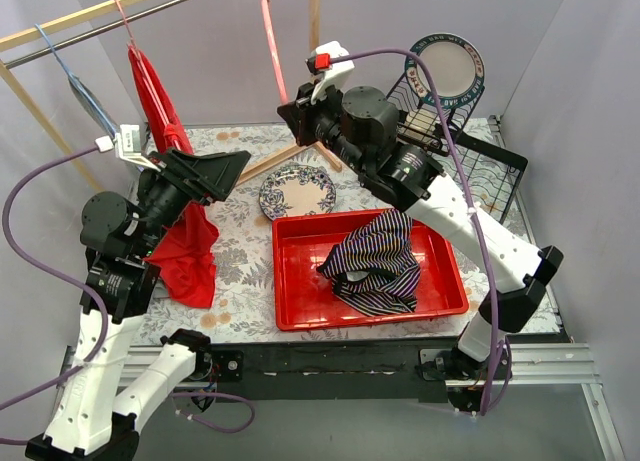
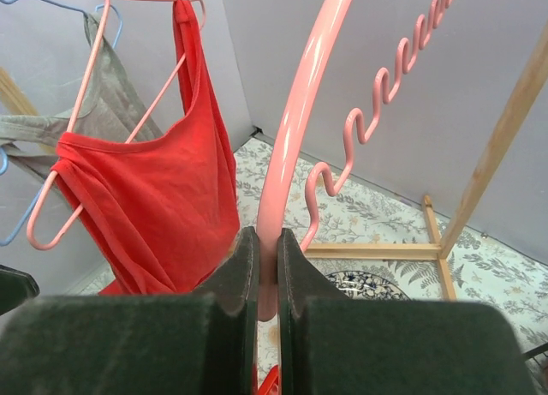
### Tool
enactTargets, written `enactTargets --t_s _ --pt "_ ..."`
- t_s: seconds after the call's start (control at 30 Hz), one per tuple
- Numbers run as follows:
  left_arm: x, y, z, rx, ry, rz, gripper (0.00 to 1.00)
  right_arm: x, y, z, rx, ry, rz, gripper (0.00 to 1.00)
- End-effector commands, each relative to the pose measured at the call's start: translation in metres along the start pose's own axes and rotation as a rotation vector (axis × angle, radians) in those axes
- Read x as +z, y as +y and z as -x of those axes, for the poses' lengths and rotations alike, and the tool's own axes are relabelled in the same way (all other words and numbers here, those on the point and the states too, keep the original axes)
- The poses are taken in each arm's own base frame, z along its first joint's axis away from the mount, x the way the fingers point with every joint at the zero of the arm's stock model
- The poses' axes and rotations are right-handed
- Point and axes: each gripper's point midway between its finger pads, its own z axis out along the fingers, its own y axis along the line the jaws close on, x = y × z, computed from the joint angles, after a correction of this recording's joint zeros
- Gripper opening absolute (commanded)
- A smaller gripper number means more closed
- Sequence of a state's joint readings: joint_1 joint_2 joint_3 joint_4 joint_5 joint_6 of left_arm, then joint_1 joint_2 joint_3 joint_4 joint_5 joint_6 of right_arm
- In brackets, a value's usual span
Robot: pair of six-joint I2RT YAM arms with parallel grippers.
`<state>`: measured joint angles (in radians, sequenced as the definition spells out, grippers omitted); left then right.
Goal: Remove the tank top from the hanger
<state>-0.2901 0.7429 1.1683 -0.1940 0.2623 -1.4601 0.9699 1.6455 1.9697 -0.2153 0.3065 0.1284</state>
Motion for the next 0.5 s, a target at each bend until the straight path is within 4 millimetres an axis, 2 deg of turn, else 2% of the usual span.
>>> enactTargets --t_s 0.0,0.13,0.23,0.47 --pt "-0.006 0.001 -0.006 0.115 0.081 0.028 0.98 0.001 0.013 0.049 0.049 -0.133 0.095 0.01" --pt "-0.008 0.009 -0.006 0.157 0.093 0.067 0.98 0.015 0.015 0.047 0.057 -0.134 0.167 0.01" --pt "-0.008 0.014 -0.003 0.194 0.1 0.1 0.98 0.026 0.001 0.048 0.068 -0.133 0.159 0.01" --pt "-0.009 0.013 0.003 0.245 0.1 0.113 0.98 0.039 -0.01 0.043 0.07 -0.133 0.176 0.01"
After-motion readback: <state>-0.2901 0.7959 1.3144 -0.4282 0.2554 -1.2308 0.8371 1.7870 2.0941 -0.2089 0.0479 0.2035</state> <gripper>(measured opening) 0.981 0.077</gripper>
